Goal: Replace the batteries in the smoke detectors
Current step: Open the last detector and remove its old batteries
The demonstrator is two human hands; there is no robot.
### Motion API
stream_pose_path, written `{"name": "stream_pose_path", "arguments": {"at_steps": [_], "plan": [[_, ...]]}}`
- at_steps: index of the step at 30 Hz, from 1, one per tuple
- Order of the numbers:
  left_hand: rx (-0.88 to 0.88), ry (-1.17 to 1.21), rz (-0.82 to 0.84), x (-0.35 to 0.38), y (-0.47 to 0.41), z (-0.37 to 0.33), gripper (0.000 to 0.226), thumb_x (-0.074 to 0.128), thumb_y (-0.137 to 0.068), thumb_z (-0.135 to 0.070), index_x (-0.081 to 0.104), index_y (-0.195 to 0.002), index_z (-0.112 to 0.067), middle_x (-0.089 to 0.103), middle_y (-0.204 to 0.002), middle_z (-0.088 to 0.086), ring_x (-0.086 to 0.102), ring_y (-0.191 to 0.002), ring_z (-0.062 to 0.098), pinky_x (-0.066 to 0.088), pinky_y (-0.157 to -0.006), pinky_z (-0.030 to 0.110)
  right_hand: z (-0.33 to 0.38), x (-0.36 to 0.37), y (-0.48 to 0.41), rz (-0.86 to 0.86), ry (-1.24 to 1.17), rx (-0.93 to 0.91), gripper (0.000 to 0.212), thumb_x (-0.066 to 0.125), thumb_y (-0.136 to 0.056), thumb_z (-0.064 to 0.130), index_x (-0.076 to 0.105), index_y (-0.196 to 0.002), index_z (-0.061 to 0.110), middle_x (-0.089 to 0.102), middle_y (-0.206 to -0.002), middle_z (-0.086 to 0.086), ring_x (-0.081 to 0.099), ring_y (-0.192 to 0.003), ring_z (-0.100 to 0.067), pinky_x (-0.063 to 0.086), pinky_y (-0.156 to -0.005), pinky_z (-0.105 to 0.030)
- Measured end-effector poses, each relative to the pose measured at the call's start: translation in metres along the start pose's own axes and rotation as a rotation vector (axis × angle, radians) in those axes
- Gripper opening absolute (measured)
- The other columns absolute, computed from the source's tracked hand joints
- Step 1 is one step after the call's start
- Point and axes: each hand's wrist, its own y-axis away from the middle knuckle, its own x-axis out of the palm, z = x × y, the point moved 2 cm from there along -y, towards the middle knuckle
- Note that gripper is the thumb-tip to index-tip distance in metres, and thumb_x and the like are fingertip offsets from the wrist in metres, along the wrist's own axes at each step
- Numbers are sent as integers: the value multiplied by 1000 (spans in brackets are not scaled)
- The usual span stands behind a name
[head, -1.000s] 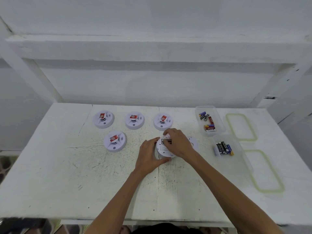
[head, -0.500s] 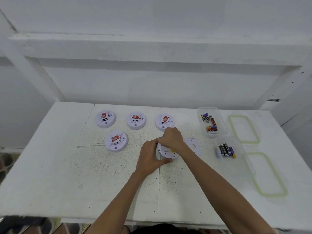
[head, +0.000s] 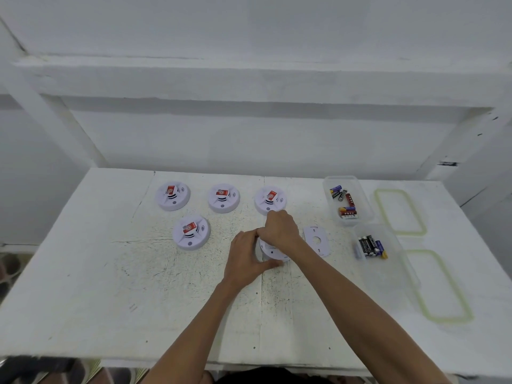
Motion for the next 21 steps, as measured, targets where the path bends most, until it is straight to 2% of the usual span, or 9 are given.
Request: {"name": "stream_pose_path", "arguments": {"at_steps": [2,5,8,10,14,15,18,20,21], "plan": [[-2,-11,-2,-1,0,1,69,89,-58,-65,62,-112,-31,54,-99,-34,50,-96,-11,37,-85,18,3,4,2,-13,17,-15,16,60,-79,21,49,-84,10,51,-73,-4,58,-75,-27,53,-67,-37],[-13,-8,-23,0,1,1,70,86,-57,-68,64,-111,-30,54,-98,-33,51,-94,-10,39,-84,20,4,5,6,-29,33,-54,12,57,-85,16,48,-92,12,59,-88,-9,55,-78,-26,52,-72,-38],[-39,18,-27,1,2,0,63,94,-61,-50,68,-112,-23,60,-99,-23,50,-92,-12,43,-87,22,-2,10,10,-88,-16,-108,27,52,-89,22,53,-112,7,60,-94,-8,57,-83,-27,49,-72,-37],[-25,20,-38,-1,1,-4,63,96,-61,-43,69,-113,-21,63,-101,-17,51,-93,-15,42,-90,20,-10,9,16,-144,-67,-161,25,51,-91,23,54,-108,6,59,-87,-6,57,-79,-26,49,-71,-35],[36,42,-33,1,-2,-8,62,96,-60,-44,72,-112,-20,70,-98,-12,53,-98,-19,34,-88,5,-33,-2,25,-221,-148,-240,23,56,-90,24,57,-105,7,66,-91,-7,61,-79,-23,49,-67,-33],[43,50,-20,4,-3,-11,61,94,-60,-47,73,-109,-19,71,-97,-12,56,-96,-16,36,-88,5,-41,-4,27,-222,-161,-241,20,57,-89,24,59,-102,8,68,-92,-7,62,-81,-24,51,-70,-34],[7,60,88,16,-6,-15,62,92,-64,-46,73,-115,-16,75,-107,-6,66,-97,4,48,-93,28,-62,-6,29,-198,-203,-242,17,61,-89,24,64,-99,11,69,-97,-6,63,-86,-22,53,-79,-36],[5,59,129,25,-7,-19,63,95,-69,-31,70,-123,-11,73,-116,4,66,-105,19,42,-97,30,-75,-8,31,-197,-237,-238,17,61,-90,24,66,-101,12,69,-100,-5,63,-90,-21,52,-83,-35],[18,65,127,28,-8,-20,65,94,-69,-37,69,-124,-15,73,-116,1,65,-105,18,41,-99,32,-79,-10,33,-196,-246,-234,16,60,-91,23,66,-101,12,69,-101,-5,63,-91,-22,51,-83,-35]]}}
